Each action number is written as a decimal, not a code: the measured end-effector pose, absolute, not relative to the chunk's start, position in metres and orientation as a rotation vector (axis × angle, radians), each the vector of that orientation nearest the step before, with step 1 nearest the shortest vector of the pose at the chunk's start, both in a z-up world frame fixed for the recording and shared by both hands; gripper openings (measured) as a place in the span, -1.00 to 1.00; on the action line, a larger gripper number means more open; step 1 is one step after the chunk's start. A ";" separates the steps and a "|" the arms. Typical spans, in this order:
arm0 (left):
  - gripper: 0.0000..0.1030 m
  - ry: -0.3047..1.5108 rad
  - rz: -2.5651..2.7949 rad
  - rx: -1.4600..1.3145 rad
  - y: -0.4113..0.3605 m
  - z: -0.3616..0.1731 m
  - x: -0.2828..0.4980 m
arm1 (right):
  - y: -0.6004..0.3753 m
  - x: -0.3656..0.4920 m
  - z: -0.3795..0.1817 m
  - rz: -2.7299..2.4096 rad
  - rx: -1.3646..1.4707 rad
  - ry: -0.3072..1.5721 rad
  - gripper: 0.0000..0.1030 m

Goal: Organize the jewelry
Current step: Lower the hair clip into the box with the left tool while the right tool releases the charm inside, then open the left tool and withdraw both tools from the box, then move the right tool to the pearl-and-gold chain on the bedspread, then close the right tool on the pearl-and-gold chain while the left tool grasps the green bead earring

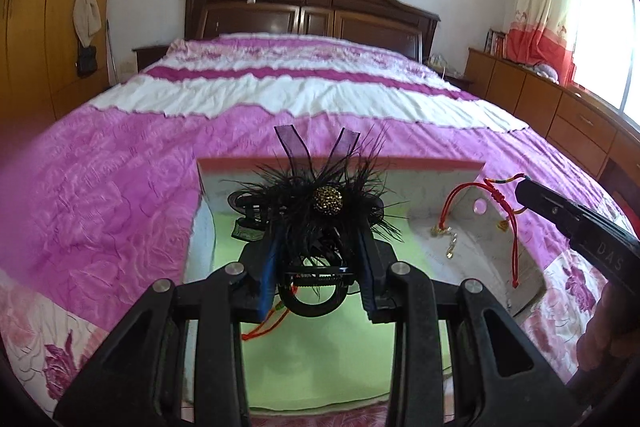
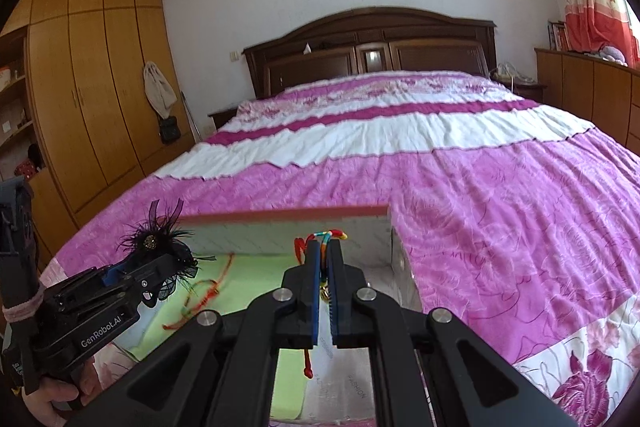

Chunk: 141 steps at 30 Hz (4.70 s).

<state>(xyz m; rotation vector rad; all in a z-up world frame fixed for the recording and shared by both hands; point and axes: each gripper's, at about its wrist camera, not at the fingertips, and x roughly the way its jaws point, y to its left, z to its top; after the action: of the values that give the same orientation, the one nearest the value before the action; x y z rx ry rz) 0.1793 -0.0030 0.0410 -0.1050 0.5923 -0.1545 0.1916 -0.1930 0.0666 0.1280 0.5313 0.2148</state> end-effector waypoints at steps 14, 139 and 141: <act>-0.49 0.735 -0.143 -0.080 -0.006 0.007 0.205 | -0.189 0.224 0.025 0.178 0.110 0.698 -0.91; -0.98 0.866 -0.234 -0.149 0.036 0.002 0.036 | -0.200 0.002 -0.002 0.329 0.112 0.828 -0.47; -0.98 0.844 -0.237 -0.147 0.035 0.010 0.034 | -0.201 0.002 0.005 0.334 0.121 0.805 -0.47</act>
<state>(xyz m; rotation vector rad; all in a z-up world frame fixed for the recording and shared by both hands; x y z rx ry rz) 0.0340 0.0351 0.0096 -0.1474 0.8442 -0.2372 0.0022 -0.2007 0.0048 0.1209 0.8054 0.3343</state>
